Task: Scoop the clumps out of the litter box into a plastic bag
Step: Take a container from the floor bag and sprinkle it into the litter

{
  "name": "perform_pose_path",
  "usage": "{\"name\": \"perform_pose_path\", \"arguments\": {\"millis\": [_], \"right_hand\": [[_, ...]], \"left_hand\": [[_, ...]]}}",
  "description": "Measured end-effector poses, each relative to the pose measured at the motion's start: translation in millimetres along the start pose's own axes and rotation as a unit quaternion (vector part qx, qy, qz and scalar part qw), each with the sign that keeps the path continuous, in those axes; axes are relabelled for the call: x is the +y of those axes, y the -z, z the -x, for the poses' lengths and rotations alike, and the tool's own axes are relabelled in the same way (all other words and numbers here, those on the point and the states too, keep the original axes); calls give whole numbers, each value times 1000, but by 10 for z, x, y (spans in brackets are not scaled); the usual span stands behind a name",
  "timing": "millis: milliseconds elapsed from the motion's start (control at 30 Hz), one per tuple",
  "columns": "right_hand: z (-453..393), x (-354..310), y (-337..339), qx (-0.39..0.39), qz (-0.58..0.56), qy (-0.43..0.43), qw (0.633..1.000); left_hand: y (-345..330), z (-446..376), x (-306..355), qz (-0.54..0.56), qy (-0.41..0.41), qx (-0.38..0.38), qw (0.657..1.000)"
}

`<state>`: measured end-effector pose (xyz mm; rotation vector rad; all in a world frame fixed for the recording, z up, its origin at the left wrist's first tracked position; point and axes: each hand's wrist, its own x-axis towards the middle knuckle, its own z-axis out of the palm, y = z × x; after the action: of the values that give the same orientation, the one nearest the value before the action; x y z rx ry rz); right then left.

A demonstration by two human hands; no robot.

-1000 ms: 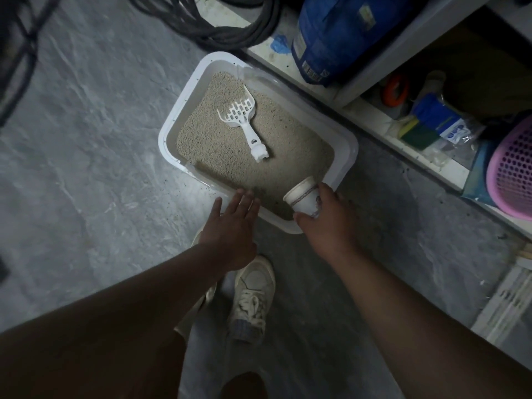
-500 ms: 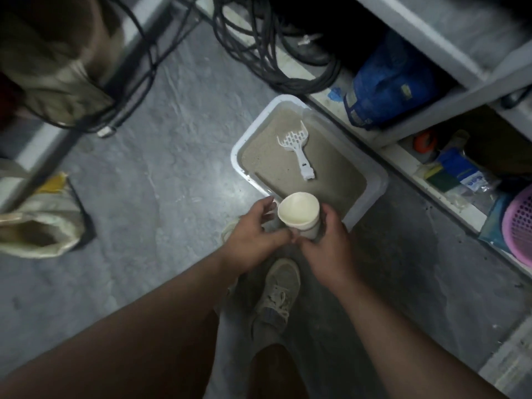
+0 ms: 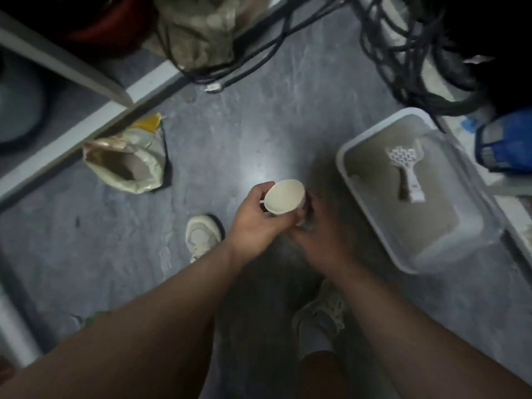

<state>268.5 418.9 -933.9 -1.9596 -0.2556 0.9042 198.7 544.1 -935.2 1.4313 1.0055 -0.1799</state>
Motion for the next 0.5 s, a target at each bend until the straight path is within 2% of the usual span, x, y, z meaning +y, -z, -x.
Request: {"name": "perform_pose_path", "arguments": {"millis": [167,333,433,500], "right_hand": [[-280,-530,-813,-51,85,25,995],[-655,-927,-1756,-120,165,31,978],[-901,-1025,-2282,-129,194,40,972],[-1053,-1069,-2589,-133,190,15,973]], "left_hand": [[925,-178,-229,85,32,65,994],[1863,-418,-383,118,47,144,981],[2314,-587,-528,139,46,180,973],[2561,-715,-653,145,50,202,967]]}}
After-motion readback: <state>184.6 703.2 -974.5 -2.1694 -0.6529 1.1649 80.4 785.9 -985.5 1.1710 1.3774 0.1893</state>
